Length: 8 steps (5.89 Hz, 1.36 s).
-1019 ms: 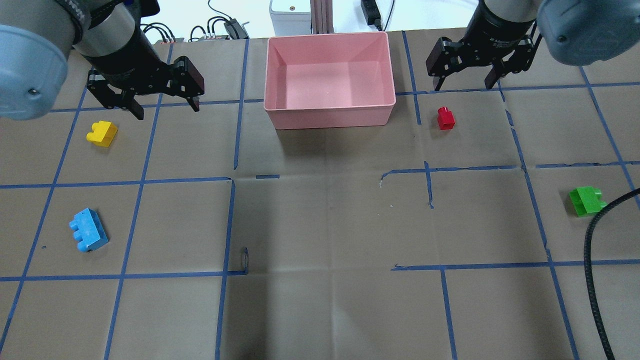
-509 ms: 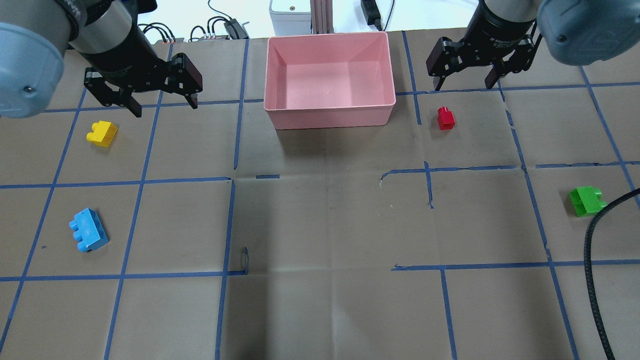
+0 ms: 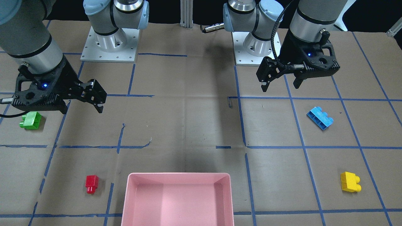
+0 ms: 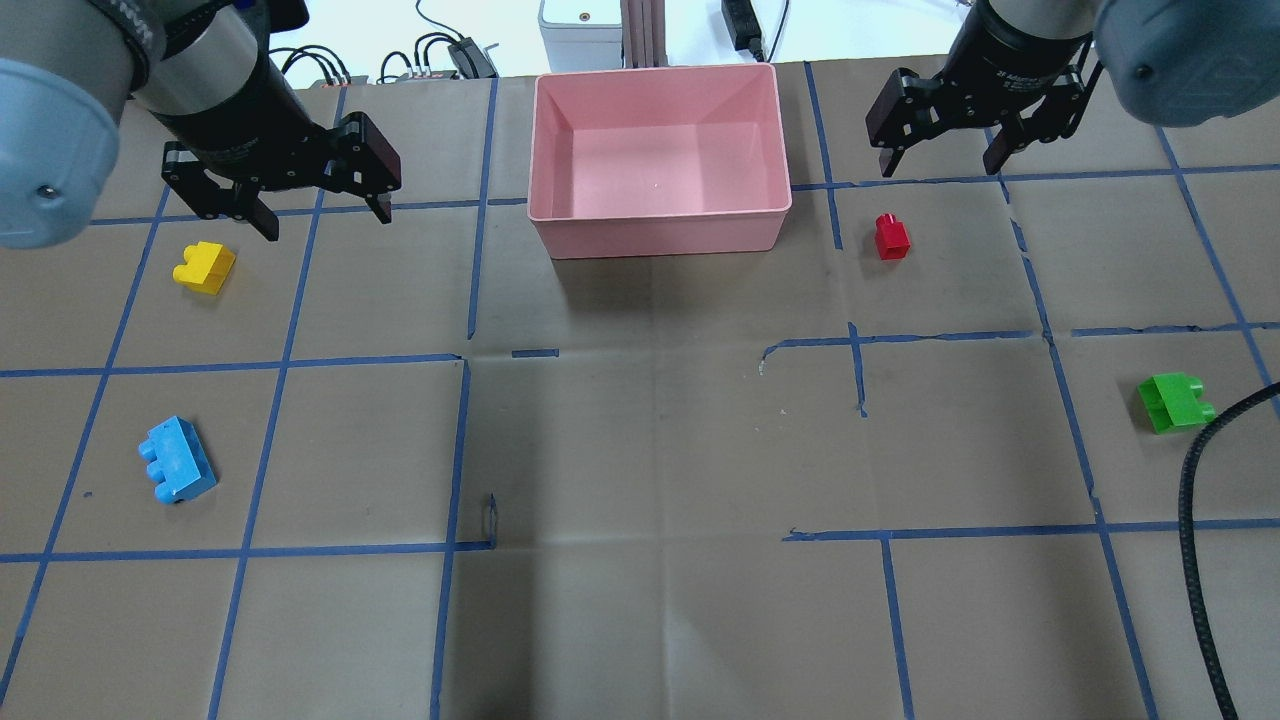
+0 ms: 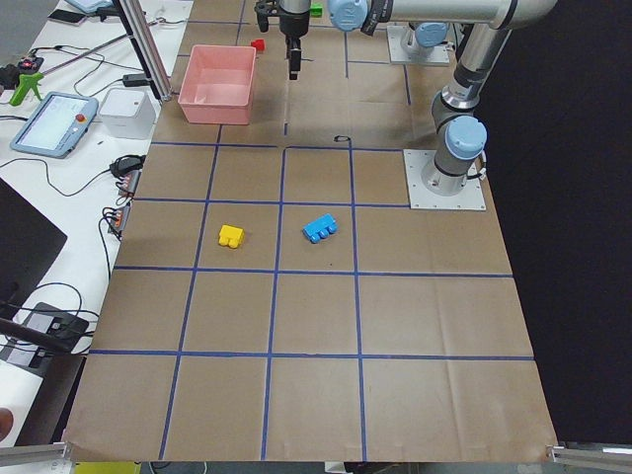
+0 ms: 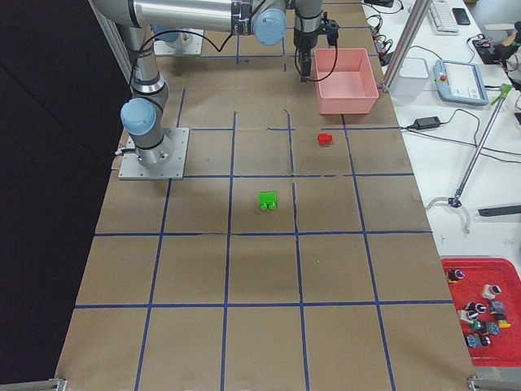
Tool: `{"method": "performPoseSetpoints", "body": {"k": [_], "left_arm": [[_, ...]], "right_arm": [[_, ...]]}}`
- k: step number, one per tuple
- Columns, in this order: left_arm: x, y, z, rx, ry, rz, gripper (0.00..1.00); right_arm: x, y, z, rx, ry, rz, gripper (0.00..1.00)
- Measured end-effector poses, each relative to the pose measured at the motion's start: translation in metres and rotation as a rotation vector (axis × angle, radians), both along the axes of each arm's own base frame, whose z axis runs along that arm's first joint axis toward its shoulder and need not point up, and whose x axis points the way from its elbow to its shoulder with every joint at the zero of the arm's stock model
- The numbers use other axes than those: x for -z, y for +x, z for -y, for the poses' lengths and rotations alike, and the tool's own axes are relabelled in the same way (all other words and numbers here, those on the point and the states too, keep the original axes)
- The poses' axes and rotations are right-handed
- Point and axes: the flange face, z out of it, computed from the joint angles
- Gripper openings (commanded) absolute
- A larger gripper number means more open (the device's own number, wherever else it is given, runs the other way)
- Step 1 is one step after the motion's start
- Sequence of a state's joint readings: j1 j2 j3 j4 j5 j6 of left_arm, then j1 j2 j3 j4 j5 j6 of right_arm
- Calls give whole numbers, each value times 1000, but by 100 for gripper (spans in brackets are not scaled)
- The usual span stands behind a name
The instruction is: Put all blocks into box
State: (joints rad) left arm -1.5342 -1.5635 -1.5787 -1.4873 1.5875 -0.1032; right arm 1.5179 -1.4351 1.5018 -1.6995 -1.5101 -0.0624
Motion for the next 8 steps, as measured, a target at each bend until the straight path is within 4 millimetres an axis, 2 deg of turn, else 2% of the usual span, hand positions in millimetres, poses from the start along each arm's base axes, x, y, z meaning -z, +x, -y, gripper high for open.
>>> {"method": "performPoseSetpoints", "body": {"k": [1, 2, 3, 4, 5, 6, 7, 8], "left_arm": [[-1, 31, 4, -22, 4, 4, 99], [-1, 85, 9, -57, 11, 9, 99], [2, 153, 7, -124, 21, 11, 99], [9, 217, -4, -210, 35, 7, 99], [24, 269, -20, -286, 60, -5, 99], [44, 307, -39, -334, 92, -27, 99], [64, 331, -57, -362, 125, -53, 99], [81, 337, -69, -385, 147, -70, 98]], "right_arm": [[4, -3, 1, 6, 7, -1, 100], [10, -13, 1, 9, 17, -7, 93], [15, -41, 2, -28, 16, -17, 99], [28, -100, 4, -43, 23, -21, 99], [53, -174, -1, 1, 28, -19, 99], [85, -228, -13, 4, 11, -26, 97], [123, -262, -32, -28, -14, -38, 97], [160, -282, -52, -27, -22, -42, 97]]}}
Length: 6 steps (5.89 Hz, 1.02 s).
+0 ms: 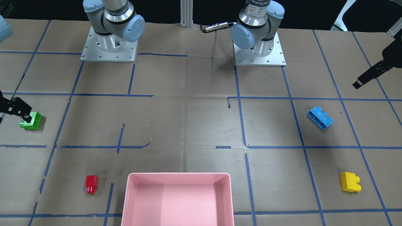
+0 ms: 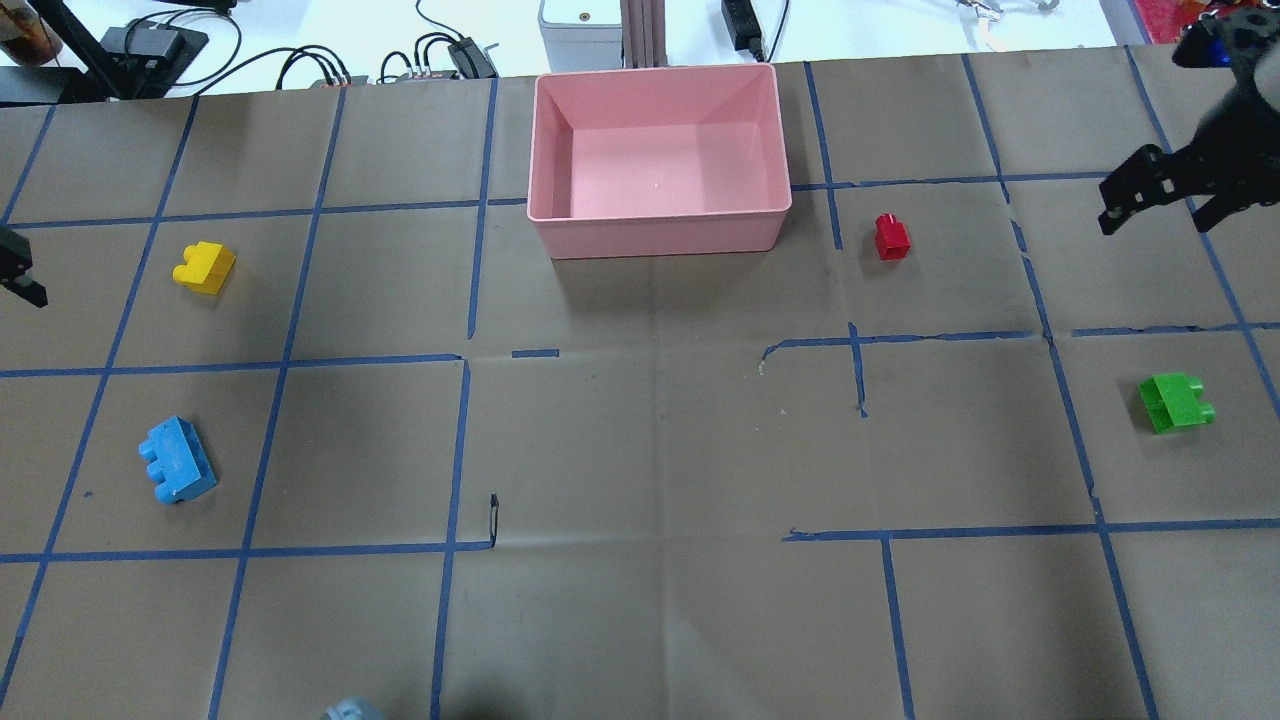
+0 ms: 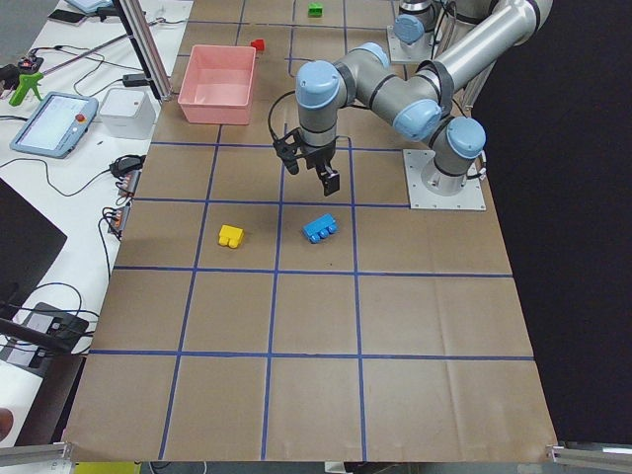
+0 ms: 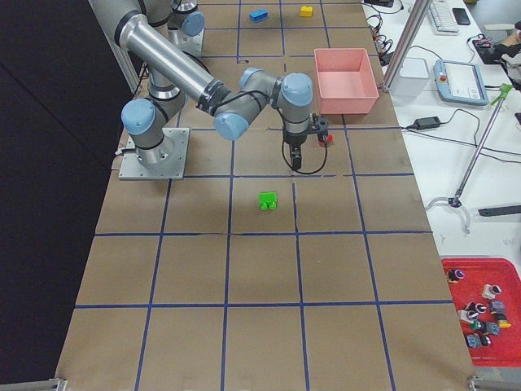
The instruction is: Put all blocks into box
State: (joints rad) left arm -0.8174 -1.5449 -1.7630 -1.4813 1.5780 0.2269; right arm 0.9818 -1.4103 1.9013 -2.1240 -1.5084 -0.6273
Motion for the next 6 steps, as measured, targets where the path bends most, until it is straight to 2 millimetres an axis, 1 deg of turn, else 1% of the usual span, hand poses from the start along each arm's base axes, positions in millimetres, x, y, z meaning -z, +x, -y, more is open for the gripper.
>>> {"method": "performPoseSetpoints", "body": {"k": [1, 2, 3, 4, 5, 6], "left_arm": [[14, -1, -8, -44, 13, -7, 97], [27, -2, -11, -86, 17, -5, 97], [43, -2, -11, -102, 12, 2, 97], [65, -4, -12, -107, 2, 10, 98], [95, -6, -14, -108, -18, 25, 98], [124, -5, -12, -107, -36, 39, 98]], "right_arm": [[35, -16, -18, 24, 13, 10, 97], [69, -34, -32, 56, 33, 25, 97], [98, -47, -46, 74, 47, 36, 97], [118, -52, -57, 72, 46, 34, 97], [128, -53, -64, 68, 37, 25, 97], [130, -54, -66, 66, 34, 20, 92]]}}
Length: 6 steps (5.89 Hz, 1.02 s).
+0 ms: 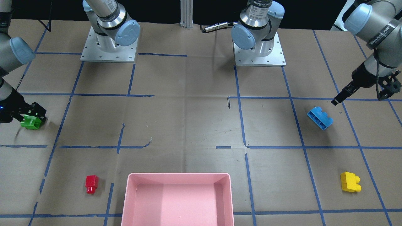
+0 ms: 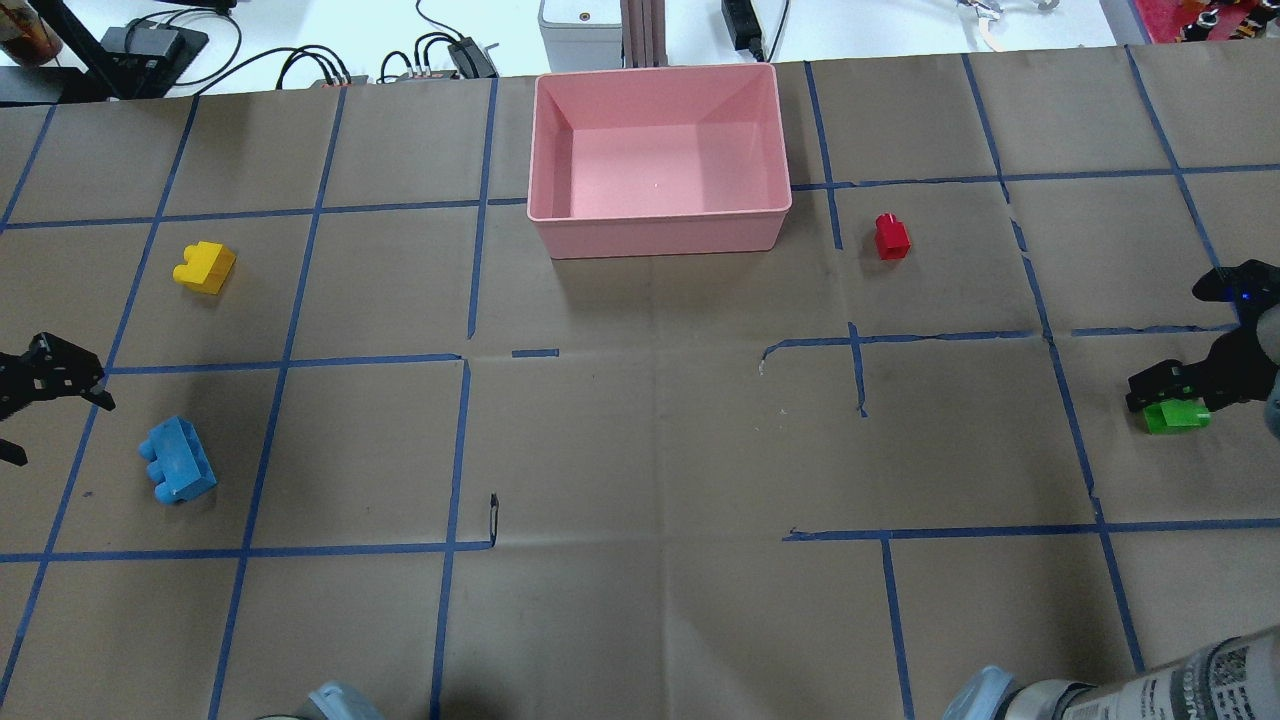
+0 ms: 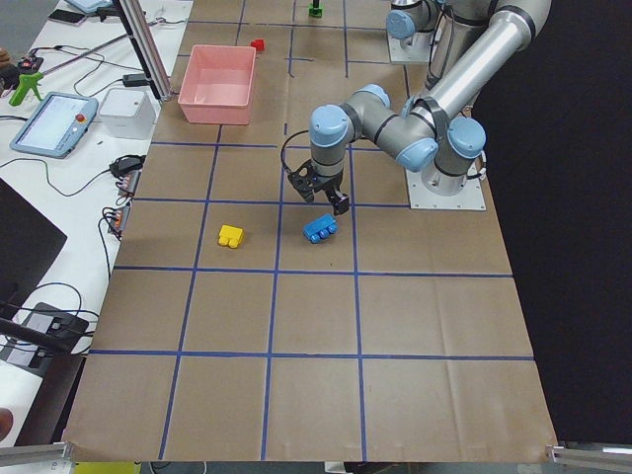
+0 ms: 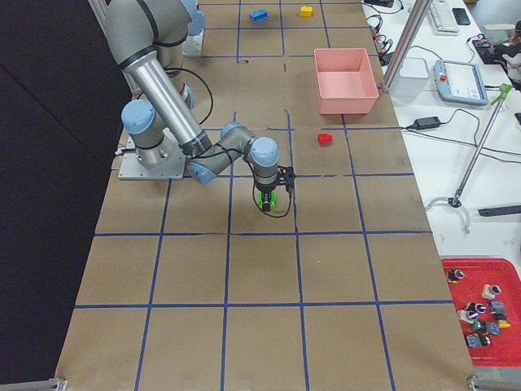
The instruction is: Put all blocks into box
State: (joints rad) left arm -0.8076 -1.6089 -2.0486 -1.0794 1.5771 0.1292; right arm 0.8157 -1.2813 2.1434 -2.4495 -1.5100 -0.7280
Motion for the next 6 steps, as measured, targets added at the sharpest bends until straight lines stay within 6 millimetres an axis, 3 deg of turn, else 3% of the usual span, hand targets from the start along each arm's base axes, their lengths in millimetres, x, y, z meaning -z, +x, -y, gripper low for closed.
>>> {"method": "performPoseSetpoints", "body": {"k": [1, 2, 3, 5, 6], "left_arm": [[23, 4, 6, -1, -9, 5, 97], [47, 8, 13, -2, -14, 5, 97], [72, 11, 21, 5, -19, 6, 97], [107, 3, 30, 29, -42, 27, 97], [115, -3, 27, 34, -47, 32, 97]], "right_arm": [[0, 0, -1, -1, 1, -3, 53], [0, -1, -2, 0, 4, -6, 23], [0, -1, -2, 3, 8, -7, 6], [-8, -1, -1, 2, -5, -11, 6], [-41, 1, 8, -10, -36, -32, 6]]}}
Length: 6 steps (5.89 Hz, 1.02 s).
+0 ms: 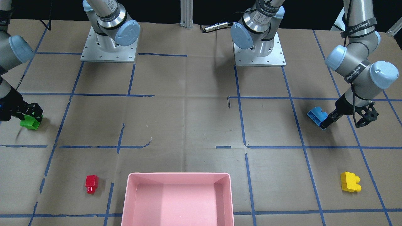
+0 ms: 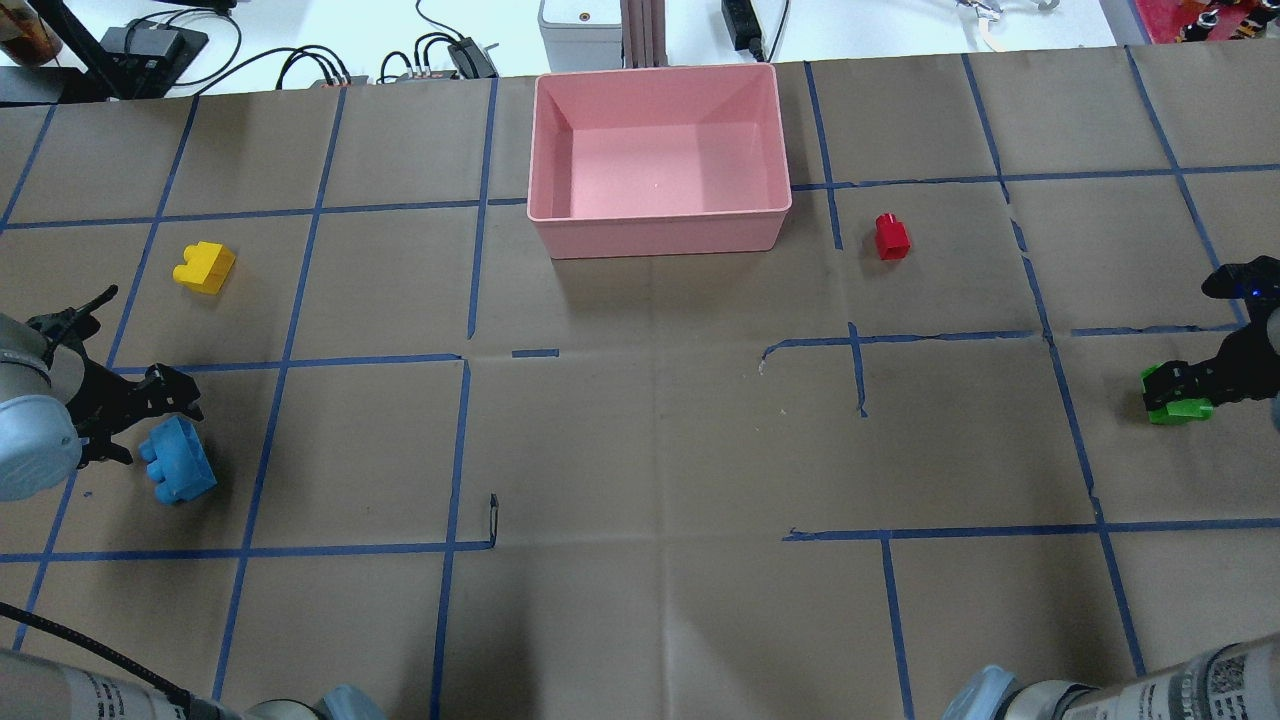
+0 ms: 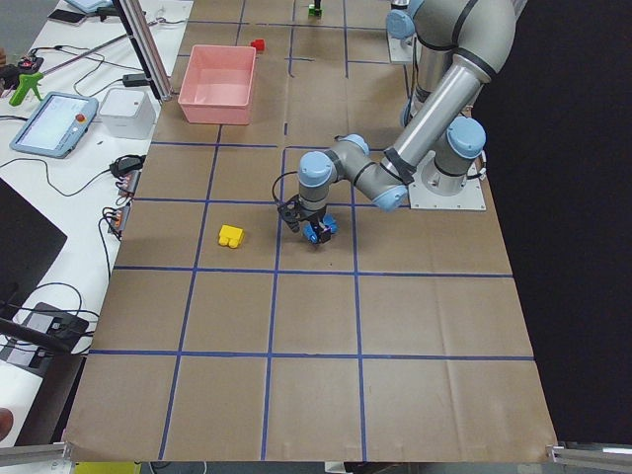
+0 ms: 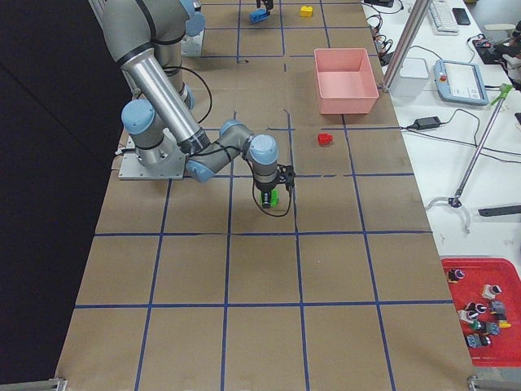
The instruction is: Put all blocks into box
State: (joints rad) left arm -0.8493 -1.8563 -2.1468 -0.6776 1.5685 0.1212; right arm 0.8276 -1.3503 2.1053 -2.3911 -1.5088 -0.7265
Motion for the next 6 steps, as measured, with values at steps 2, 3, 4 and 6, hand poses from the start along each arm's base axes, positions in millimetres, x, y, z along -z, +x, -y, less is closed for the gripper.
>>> {"method": "performPoseSetpoints", "body": {"k": [2, 3, 4, 6], "left_arm": [[6, -3, -6, 3, 6, -1, 80], [7, -3, -7, 7, 11, -1, 63], [6, -4, -8, 11, 17, 0, 49], [1, -5, -11, 16, 36, -9, 22]], "right_arm": [[-100, 79, 53, -157, -50, 17, 6], [-128, 152, 84, -294, -92, 64, 6], [-136, 235, 112, -446, -170, 160, 6], [-134, 385, 178, -728, -335, 275, 6]]}}
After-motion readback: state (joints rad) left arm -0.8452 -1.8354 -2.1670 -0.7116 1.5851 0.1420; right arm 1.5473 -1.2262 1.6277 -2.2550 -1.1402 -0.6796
